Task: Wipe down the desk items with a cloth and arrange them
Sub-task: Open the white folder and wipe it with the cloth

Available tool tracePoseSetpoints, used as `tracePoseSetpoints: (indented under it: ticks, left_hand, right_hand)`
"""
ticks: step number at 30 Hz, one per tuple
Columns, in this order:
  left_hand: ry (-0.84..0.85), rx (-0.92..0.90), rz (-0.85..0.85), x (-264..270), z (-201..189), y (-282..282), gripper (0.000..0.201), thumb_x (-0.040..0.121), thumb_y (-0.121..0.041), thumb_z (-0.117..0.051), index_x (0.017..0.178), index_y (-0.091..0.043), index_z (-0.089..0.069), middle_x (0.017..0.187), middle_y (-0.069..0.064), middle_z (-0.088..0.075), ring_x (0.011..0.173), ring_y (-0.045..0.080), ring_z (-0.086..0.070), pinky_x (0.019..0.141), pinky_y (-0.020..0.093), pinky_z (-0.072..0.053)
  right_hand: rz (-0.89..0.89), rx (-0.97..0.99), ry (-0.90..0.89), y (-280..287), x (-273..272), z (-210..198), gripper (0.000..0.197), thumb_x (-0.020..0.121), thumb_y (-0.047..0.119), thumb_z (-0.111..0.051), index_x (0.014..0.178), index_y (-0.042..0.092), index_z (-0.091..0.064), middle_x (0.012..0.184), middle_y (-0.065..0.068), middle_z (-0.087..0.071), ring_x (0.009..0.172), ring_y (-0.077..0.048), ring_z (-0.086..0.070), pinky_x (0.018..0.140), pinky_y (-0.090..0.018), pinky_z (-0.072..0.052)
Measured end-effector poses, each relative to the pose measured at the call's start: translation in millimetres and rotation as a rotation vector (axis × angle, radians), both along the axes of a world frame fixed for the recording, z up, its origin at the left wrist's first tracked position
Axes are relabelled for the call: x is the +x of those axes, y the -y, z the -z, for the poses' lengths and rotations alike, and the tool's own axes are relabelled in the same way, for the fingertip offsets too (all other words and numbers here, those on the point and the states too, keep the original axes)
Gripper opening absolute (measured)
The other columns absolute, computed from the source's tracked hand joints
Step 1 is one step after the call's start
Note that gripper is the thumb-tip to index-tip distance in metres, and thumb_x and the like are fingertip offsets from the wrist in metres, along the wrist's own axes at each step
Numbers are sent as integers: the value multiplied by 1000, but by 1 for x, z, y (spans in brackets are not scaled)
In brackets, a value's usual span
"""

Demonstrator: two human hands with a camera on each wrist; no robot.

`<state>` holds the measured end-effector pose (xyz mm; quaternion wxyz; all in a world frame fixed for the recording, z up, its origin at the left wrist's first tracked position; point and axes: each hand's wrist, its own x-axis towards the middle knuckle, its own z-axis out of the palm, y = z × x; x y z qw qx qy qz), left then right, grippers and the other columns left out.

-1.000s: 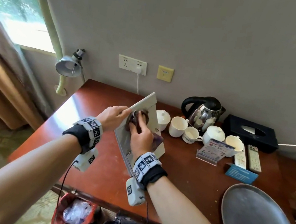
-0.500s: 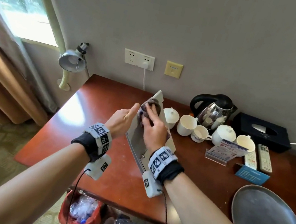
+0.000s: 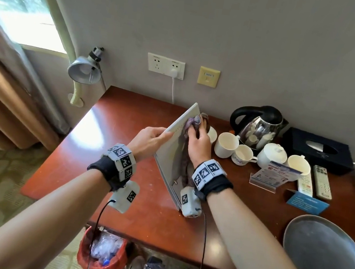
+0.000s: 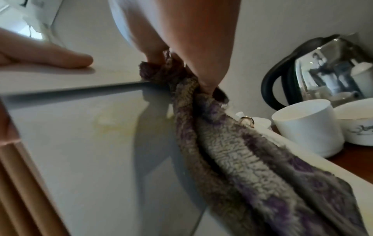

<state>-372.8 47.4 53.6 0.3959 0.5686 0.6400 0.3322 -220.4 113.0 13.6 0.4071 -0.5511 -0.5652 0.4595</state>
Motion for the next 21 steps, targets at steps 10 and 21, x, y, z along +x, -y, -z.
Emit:
tracePoseSetpoints:
  ticks: [10, 21]
  left_hand:
    - [115, -104, -230, -29, 36, 23, 15, 98, -21, -56, 96, -27, -69, 88, 5, -73, 78, 28, -70, 73, 56, -60]
    - [167, -157, -242, -44, 56, 14, 18, 101, -12, -51, 116, -21, -55, 102, 4, -66, 86, 24, -66, 61, 34, -52]
  right_hand:
    - [-466, 171, 332, 99, -21, 49, 59, 101, 19, -52, 155, 26, -28, 164, 0, -20, 151, -20, -18, 122, -40, -21]
    - [-375, -71, 610, 12, -43, 50, 58, 104, 15, -38, 158, 19, -16, 167, -3, -5, 151, -35, -9, 118, -45, -19]
